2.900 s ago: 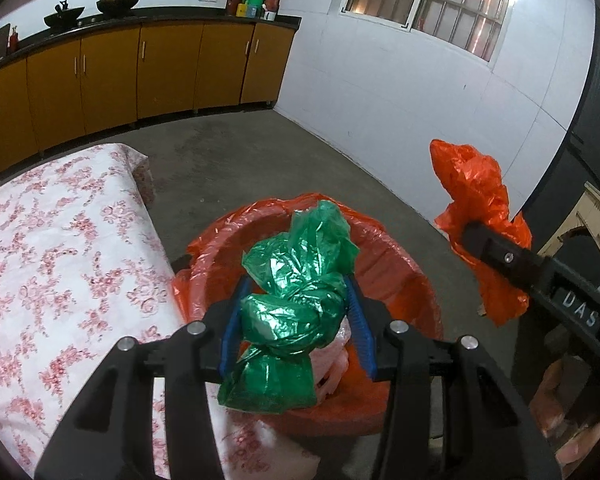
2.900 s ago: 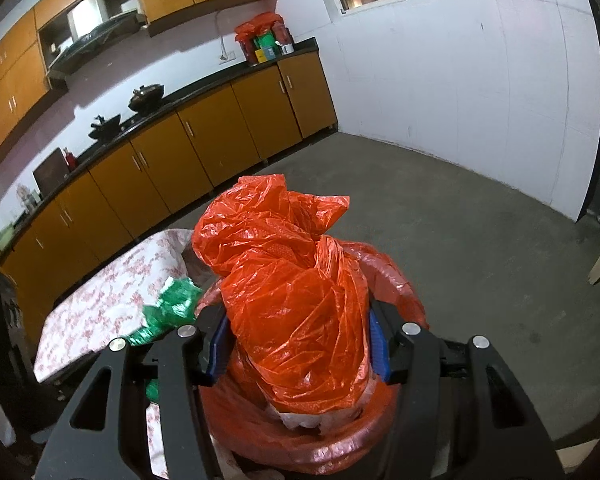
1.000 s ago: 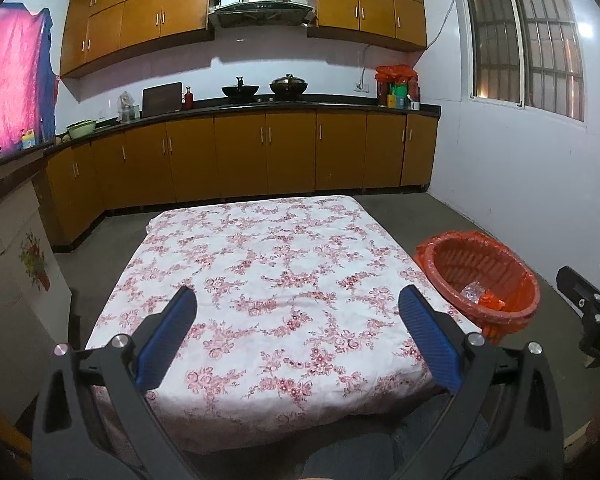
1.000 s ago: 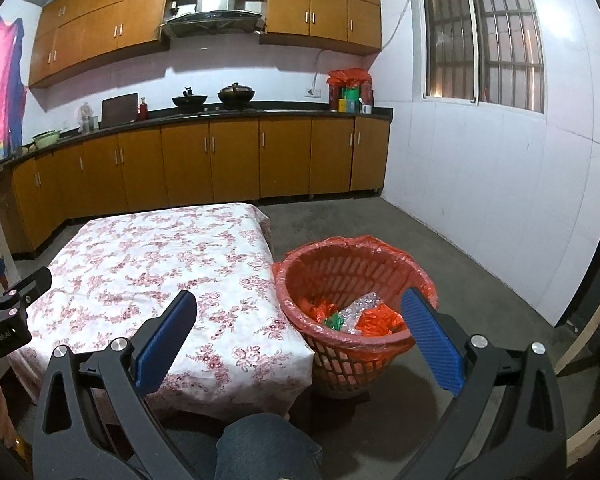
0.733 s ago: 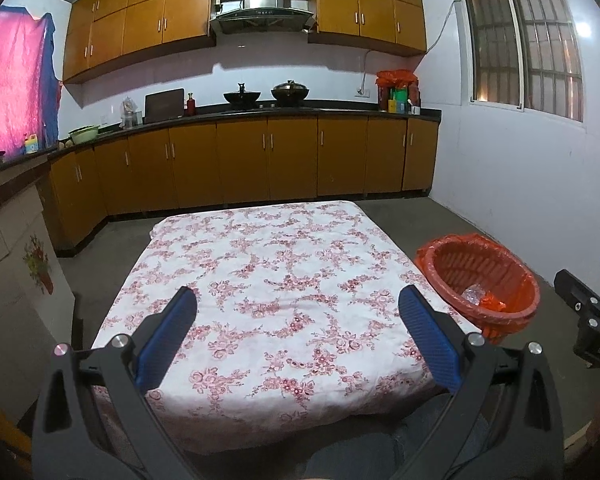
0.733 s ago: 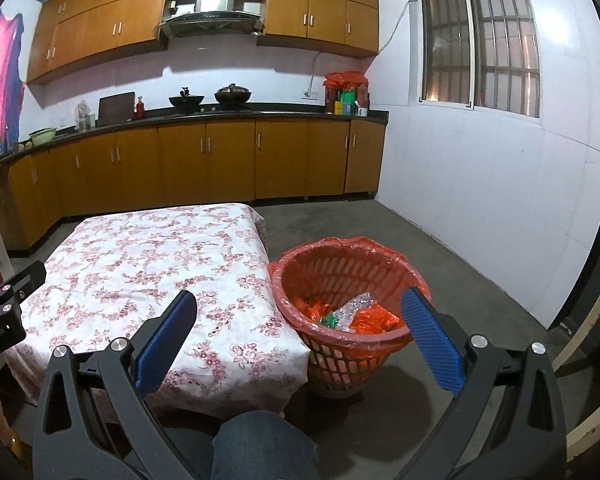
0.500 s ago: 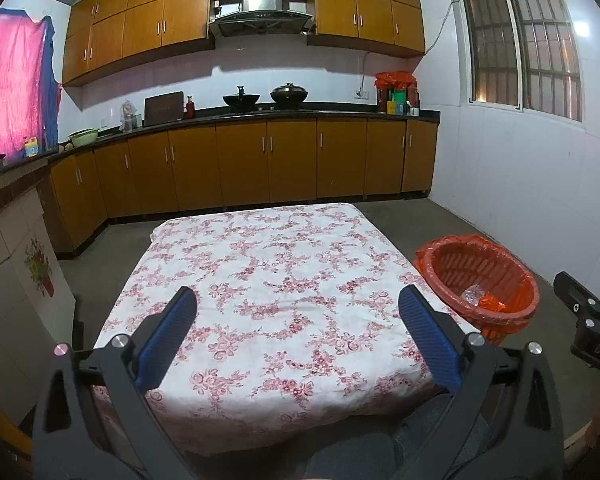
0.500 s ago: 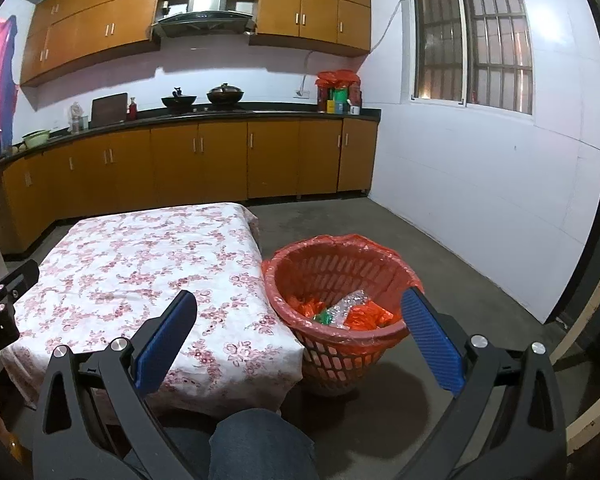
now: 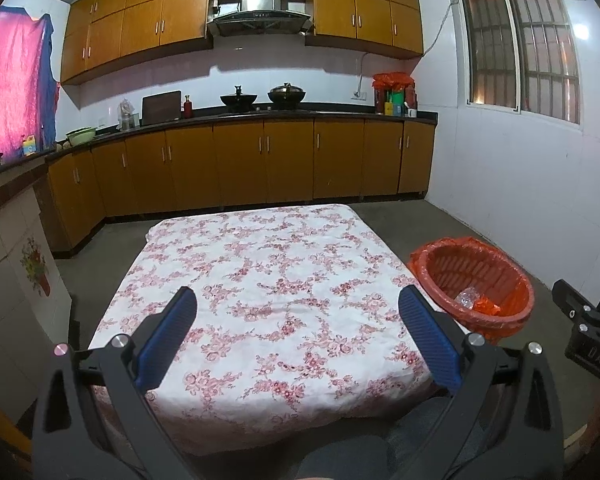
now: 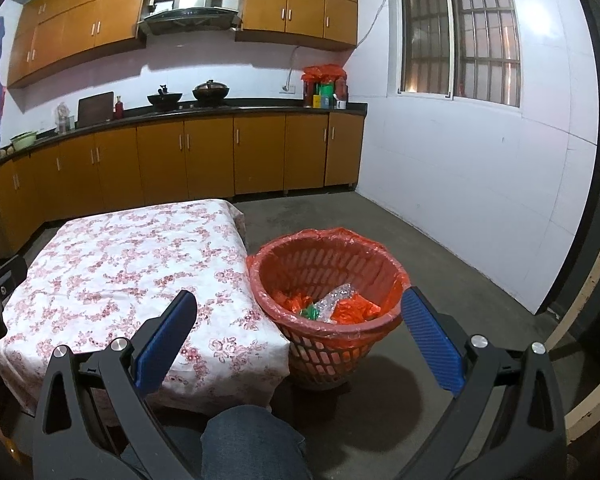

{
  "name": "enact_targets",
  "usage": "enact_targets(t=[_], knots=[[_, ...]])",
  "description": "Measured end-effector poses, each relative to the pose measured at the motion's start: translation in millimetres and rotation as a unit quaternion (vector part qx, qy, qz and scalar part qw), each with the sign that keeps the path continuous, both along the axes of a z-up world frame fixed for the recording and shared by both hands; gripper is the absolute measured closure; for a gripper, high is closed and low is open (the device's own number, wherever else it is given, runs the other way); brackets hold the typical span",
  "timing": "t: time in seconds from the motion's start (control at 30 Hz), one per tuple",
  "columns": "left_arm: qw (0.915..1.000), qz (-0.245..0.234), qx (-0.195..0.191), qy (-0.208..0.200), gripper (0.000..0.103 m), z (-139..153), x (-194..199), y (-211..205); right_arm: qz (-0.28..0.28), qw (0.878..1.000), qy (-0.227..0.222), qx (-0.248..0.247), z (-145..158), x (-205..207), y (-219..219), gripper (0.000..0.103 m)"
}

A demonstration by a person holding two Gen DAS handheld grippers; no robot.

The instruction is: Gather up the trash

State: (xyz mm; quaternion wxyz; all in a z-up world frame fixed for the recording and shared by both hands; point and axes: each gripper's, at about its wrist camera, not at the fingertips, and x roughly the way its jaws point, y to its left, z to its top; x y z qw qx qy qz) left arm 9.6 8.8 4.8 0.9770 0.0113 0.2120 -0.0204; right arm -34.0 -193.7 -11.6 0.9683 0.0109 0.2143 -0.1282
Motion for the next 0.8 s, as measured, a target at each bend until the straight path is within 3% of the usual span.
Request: enact_targets(t=[0.8], knots=[[0.9999, -0.001, -0.009, 0.006, 0.004, -2.4, 1.7, -0.1, 0.004, 1.0, 0.0, 0.001, 1.7, -0.4, -0.5, 0.002]])
